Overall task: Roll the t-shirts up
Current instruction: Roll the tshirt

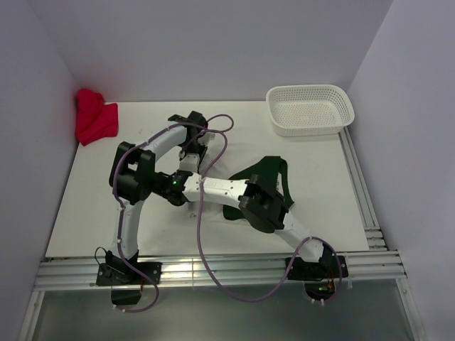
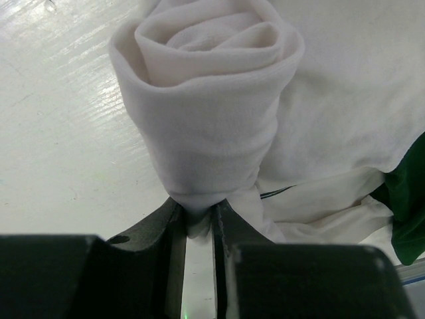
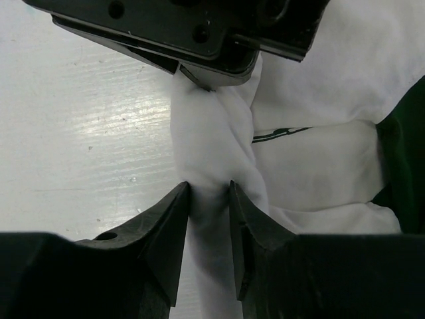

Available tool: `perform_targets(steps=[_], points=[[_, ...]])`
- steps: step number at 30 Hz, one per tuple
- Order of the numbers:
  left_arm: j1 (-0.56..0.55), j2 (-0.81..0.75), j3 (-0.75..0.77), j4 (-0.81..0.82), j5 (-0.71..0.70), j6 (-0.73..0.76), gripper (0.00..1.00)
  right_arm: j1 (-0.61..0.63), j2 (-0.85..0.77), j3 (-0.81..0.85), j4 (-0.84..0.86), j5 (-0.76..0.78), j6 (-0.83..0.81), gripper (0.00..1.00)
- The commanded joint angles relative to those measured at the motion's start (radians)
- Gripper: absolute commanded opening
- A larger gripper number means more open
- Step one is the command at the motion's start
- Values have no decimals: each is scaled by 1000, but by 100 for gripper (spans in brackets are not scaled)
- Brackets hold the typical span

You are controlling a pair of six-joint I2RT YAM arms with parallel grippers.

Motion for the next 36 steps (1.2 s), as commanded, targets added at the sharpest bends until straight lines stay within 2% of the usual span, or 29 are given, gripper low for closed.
perform_targets(steps=[1,6,9,12,13,14,19,27,36], points=[[-4,30,34,-25,-43,20,22,-3,-3,-2,-54,17,32,37],[-5,36,55,-26,-35,30,33,-8,-29,-51,-28,2,42,33],[-2,36,72,-32,-21,35,39,-9,-75,-129,50,-20,45,28],[5,28,109,-45,12,35,51,-20,-176,-295,235,-58,38,24],[8,25,109,-45,25,35,51,-21,-200,-334,279,-71,38,24],[12,16,124,-49,32,71,57,-30,-225,-374,326,-87,32,24],[41,-15,175,-75,115,95,69,-66,-372,-641,652,-202,39,23],[130,-68,155,-88,296,139,72,-153,-506,-1029,1183,-400,163,20],[182,-78,-30,36,534,144,73,-210,-468,-1284,1564,-517,366,20]])
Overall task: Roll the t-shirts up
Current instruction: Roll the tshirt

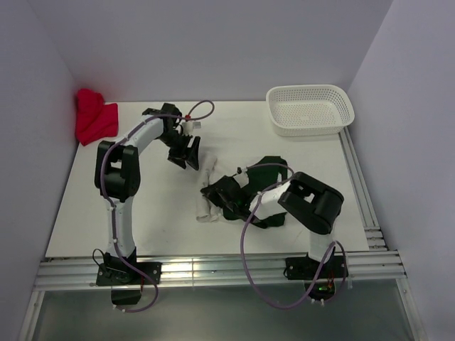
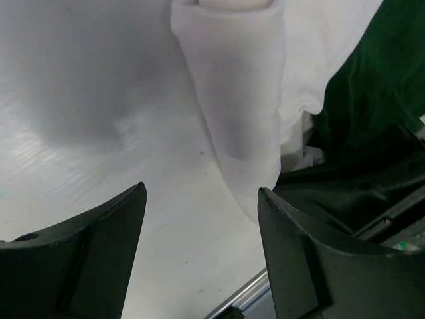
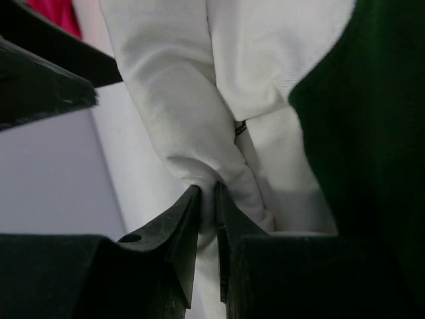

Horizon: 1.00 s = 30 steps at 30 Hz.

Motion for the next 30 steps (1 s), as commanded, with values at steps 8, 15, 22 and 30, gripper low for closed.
perform_targets(steps=[8,15,22,30], points=[[3,8,-210,299,303,-65,72,-27,208,-230,577,-120,282,18],[-7,56,-222,355,300,-143,64,-25,223,-259,605,-119,307,18],[-46,55,-141,237,76,-155,25,-17,65,-145,191,-56,137,31],[-83,15,-80,109,-206,-96,17,67,-76,162,-530,194,-34,45]])
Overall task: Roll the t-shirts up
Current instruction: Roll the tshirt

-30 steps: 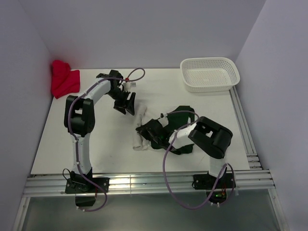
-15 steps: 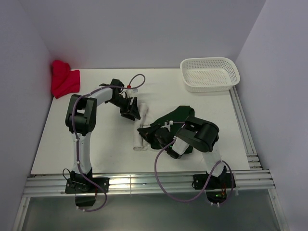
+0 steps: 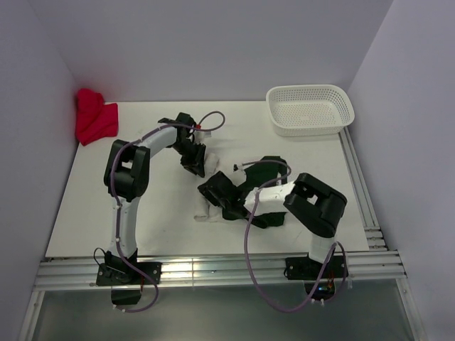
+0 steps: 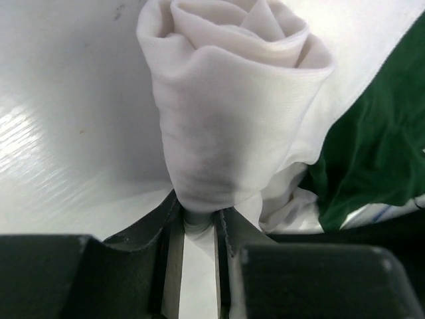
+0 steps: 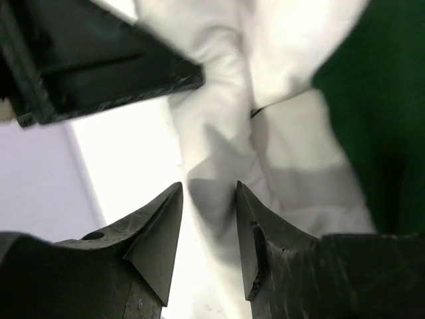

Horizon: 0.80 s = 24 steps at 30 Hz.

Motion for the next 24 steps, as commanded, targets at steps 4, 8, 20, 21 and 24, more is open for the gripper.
perform_targets(steps=[4,8,20,21,24], points=[[-17,-44,41,-87,-257,57,16,94,2,281,-590,196,-126,46],[-22,-35,51,-105,-295,57,16,157,47,386,-749,227,-120,47],[-31,-33,60,-128,-338,57,17,263,176,624,-1035,275,-106,50],[-33,-30,60,-128,-340,57,17,266,179,633,-1046,275,-111,51],[-34,-19,67,-128,-341,57,18,271,214,679,-1090,273,-121,52]])
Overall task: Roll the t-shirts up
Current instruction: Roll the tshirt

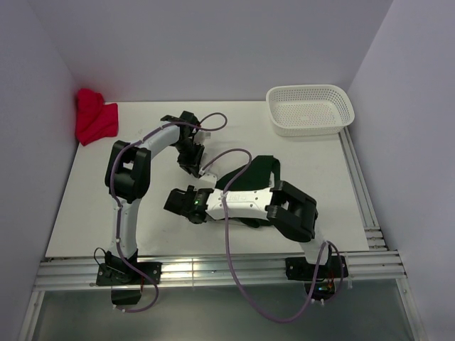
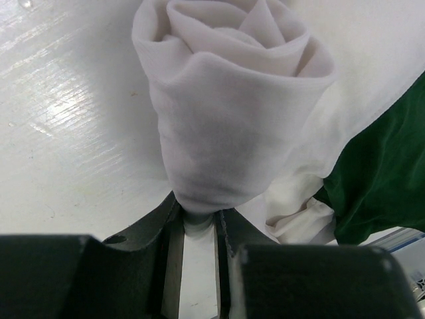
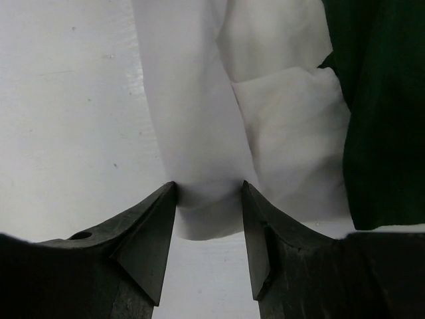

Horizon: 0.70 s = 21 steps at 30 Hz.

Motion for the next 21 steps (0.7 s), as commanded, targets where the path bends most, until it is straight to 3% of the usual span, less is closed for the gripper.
perform_targets(steps=[1,5,11,12,15,17,21], points=[[3,-4,16,-25,-109,34,18,12,48,84,-110,52,-15,52],[3,8,31,-26,-116,34,18,12,97,118,-116,24,-28,51],[2,17,37,-28,-116,34,20,11,71,57,11,-28,-44,33],[2,19,39,-28,-116,34,20,11,38,14,38,-34,-39,25],[2,19,42,-28,-114,30,23,9,-57,-110,178,-54,-24,19],[2,19,39,-23,-106,25,25,7,-108,-182,302,-76,-9,17],[2,8,37,-16,-87,24,38,-8,-216,-401,489,-114,65,12]])
